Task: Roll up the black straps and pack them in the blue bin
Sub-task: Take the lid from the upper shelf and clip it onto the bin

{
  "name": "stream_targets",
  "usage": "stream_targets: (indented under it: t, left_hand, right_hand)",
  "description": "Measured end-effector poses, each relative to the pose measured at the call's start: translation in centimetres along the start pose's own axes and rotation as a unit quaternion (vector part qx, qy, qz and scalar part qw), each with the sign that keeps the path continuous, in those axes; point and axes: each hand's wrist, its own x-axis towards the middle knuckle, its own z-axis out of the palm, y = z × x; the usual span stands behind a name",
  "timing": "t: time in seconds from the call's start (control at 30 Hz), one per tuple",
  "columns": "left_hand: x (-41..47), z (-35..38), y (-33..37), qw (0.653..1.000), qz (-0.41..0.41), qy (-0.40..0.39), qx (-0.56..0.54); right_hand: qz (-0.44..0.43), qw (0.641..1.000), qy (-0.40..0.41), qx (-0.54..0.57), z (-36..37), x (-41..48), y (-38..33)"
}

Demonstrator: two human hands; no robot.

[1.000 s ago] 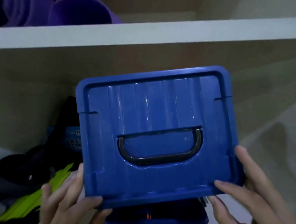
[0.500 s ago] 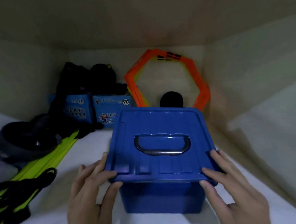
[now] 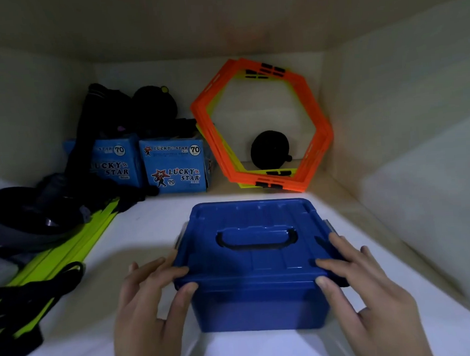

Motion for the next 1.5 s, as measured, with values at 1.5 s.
stream_targets:
  t: [1.5]
  left_hand:
    - [13.4,5.5,3.9,0.787,0.015,-0.589,0.181]
  right_hand:
    - [-0.014,0.867,-0.483,-0.123,1.7,13.0,-1.3]
